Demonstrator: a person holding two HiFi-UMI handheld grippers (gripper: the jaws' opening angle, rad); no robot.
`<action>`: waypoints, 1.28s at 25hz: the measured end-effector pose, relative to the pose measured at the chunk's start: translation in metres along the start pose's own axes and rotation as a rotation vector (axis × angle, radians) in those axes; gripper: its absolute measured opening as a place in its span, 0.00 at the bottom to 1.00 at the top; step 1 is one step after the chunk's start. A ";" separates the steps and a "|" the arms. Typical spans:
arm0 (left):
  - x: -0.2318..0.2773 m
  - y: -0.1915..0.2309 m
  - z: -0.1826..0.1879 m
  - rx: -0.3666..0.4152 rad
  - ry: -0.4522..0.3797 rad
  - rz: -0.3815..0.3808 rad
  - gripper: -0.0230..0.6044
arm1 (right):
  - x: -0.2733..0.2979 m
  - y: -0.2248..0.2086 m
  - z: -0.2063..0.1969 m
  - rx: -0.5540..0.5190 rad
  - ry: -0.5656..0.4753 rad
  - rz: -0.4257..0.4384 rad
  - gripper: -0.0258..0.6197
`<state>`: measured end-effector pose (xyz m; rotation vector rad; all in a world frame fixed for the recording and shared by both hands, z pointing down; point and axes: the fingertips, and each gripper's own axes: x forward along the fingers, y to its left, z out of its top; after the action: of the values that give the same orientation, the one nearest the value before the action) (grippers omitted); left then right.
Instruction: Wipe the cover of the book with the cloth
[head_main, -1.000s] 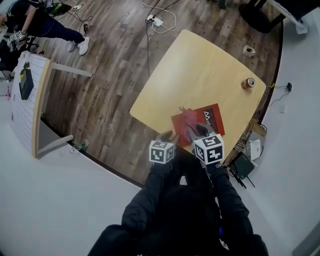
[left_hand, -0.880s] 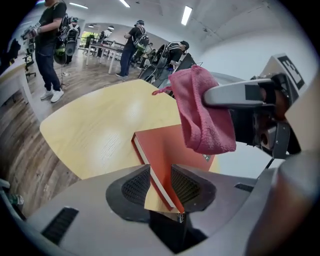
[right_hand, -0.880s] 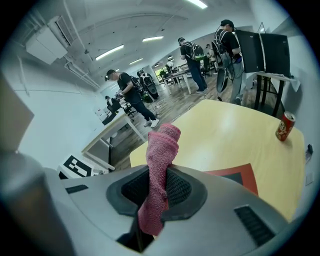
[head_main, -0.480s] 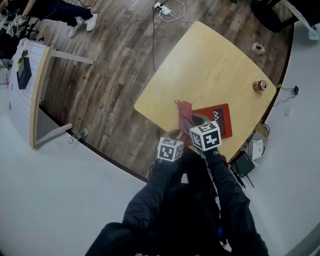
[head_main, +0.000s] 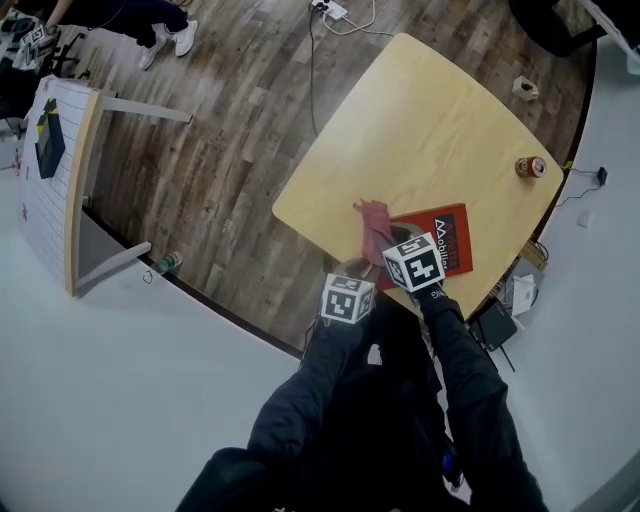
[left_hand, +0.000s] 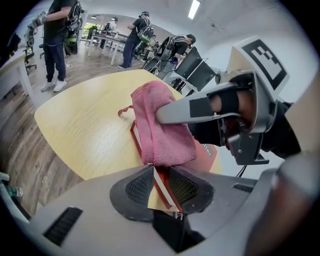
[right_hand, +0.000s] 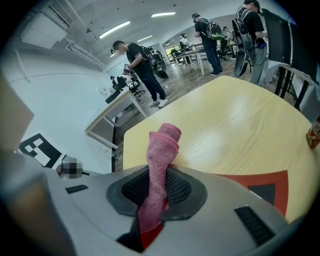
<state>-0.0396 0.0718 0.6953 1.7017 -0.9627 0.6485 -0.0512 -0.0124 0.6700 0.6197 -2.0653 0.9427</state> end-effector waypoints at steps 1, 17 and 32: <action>0.000 0.000 0.000 -0.005 -0.001 0.000 0.22 | -0.001 -0.003 -0.001 -0.003 0.002 -0.007 0.16; 0.001 -0.002 -0.002 -0.023 0.010 0.025 0.21 | -0.027 -0.051 -0.014 -0.014 -0.022 -0.074 0.16; 0.001 -0.002 -0.002 -0.016 0.001 0.049 0.21 | -0.059 -0.101 -0.029 0.018 -0.057 -0.149 0.16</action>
<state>-0.0377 0.0737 0.6957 1.6675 -1.0091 0.6726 0.0645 -0.0448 0.6767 0.8071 -2.0304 0.8675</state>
